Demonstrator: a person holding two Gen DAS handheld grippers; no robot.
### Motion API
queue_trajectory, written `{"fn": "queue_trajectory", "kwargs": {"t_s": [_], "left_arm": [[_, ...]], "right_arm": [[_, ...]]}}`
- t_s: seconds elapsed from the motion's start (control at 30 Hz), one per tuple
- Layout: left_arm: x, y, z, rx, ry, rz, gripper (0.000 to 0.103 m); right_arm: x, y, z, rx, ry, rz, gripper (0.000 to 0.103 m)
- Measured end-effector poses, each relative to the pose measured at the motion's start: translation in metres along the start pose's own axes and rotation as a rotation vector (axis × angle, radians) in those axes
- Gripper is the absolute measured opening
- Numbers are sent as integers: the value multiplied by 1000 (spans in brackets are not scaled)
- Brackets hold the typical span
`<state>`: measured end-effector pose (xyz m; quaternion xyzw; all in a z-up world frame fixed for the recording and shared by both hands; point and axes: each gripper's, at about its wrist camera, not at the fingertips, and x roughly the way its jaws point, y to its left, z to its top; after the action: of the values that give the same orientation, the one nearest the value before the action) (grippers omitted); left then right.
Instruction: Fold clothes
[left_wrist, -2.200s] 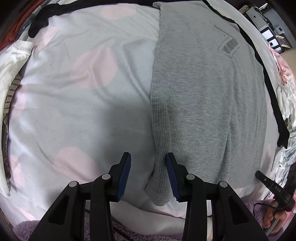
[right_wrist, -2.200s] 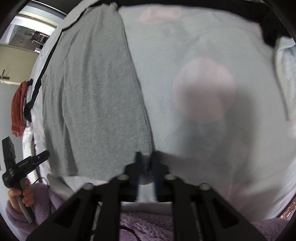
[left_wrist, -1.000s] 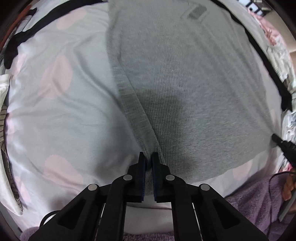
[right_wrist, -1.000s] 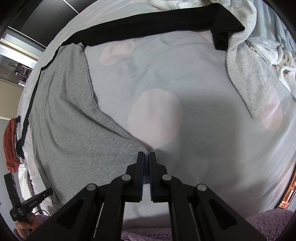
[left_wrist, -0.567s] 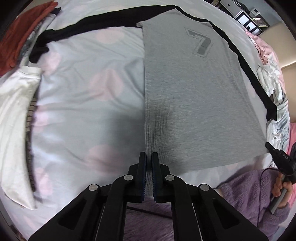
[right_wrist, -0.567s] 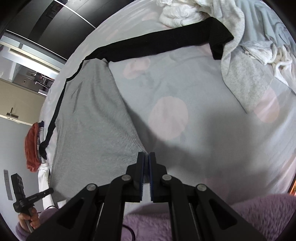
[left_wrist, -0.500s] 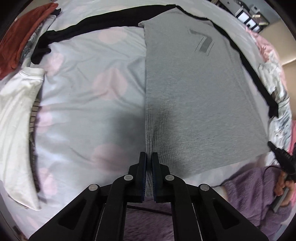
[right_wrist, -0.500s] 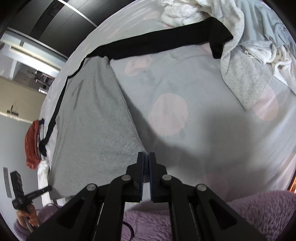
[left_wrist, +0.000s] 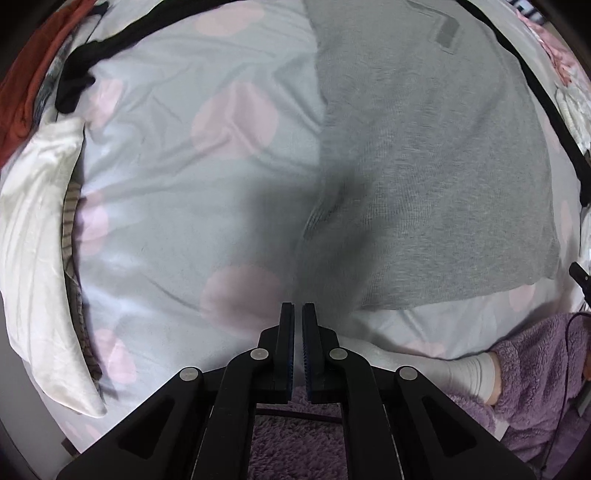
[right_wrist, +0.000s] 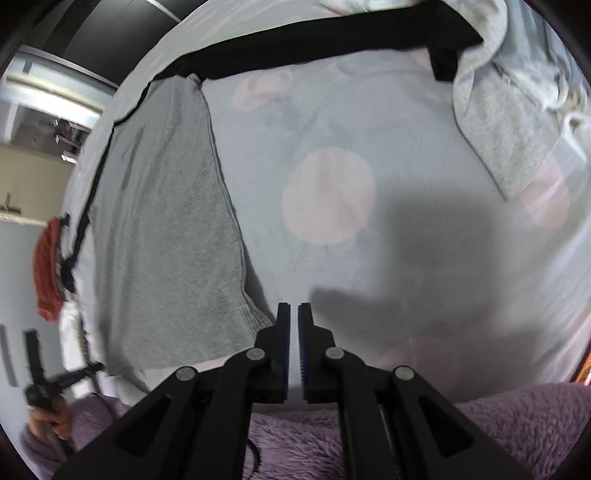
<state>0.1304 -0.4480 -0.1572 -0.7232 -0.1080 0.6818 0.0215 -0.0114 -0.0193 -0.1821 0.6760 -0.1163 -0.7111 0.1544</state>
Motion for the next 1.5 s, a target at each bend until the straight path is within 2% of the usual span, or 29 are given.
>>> {"fn": "queue_trajectory", "kwargs": {"t_s": [0.07,0.13,0.17,0.2,0.27,0.37,0.53,0.63,0.67,0.7,0.73,0.77,0.83,0.87,0.93,1.1,1.23,1.33,1.43,1.5], "left_arm": [[-1,6,2,-21,-3,-45,5],[-4,12,3,-38,-20,-84,6],[-7,16,4,-51,-34,-103,11],[-9,19,5,-67,-46,-121,23],[-13,27,8,-105,-71,-142,36],[-9,36,15,-152,-66,-146,38],[8,45,25,-233,-11,-182,37],[11,46,28,-244,-1,-192,37],[9,46,29,-237,-6,-197,36],[8,46,29,-231,-11,-202,31],[7,46,29,-225,-16,-202,27],[5,47,29,-219,-20,-198,18],[1,48,27,-209,-33,-192,13],[-3,52,21,-205,-43,-193,7],[-7,64,4,-198,-55,-189,6],[0,61,11,-162,-14,-87,4],[9,59,18,-138,33,2,4],[17,62,19,-137,85,84,4],[12,67,20,-146,76,83,5],[4,67,28,-158,38,30,6]], "right_arm": [[3,1,1,0,15,18,20],[5,1,1,0,29,35,21],[7,1,2,-1,37,44,21],[8,2,2,-1,44,53,21],[11,2,2,-1,59,71,21],[21,9,4,-23,93,59,21],[39,21,9,-74,148,15,21],[45,27,10,-110,162,0,22],[46,30,11,-125,157,2,19],[44,32,11,-140,140,12,16],[40,32,10,-147,117,18,5],[36,33,10,-153,94,22,5],[24,28,6,-133,44,29,4],[18,22,4,-106,30,36,4],[6,7,-1,-49,7,52,4],[2,-11,-5,14,40,65,4],[20,7,1,-47,91,-66,4],[28,11,6,-59,113,-127,4],[30,13,8,-55,127,-112,7],[23,10,8,-30,101,-64,9]]}}
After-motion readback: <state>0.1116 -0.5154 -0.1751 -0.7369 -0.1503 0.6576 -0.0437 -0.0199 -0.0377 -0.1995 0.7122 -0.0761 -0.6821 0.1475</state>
